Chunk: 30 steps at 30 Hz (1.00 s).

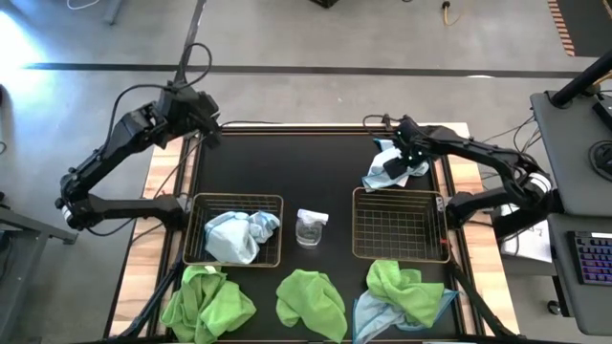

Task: Sort microfiber towel by color & place in baskets
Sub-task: Put the blue microfiber towel into the left wire basket

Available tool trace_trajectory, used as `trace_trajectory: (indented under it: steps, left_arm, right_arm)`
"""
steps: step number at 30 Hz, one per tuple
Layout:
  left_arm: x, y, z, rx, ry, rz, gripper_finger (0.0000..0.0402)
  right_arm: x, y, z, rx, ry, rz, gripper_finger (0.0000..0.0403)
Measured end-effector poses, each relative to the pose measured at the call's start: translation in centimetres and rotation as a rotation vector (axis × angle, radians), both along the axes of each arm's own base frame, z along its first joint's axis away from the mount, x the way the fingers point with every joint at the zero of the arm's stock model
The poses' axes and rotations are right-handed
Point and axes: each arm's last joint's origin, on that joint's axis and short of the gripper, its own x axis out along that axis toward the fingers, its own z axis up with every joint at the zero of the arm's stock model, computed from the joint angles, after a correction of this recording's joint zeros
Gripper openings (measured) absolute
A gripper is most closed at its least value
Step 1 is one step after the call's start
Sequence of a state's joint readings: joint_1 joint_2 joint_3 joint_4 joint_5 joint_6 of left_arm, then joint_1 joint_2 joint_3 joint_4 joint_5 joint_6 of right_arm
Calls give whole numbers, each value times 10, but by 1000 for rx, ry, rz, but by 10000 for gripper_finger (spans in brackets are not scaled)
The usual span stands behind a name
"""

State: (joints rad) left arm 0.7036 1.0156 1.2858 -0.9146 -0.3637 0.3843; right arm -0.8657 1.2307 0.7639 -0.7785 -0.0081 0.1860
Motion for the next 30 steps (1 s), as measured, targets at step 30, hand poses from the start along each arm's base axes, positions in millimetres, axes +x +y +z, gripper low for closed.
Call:
trace_trajectory:
  steps: [30]
  left_arm:
    - [2,5,2,29,-20,-10,126]
  right_arm:
    - [9,-11,-36,111,117,39,56]
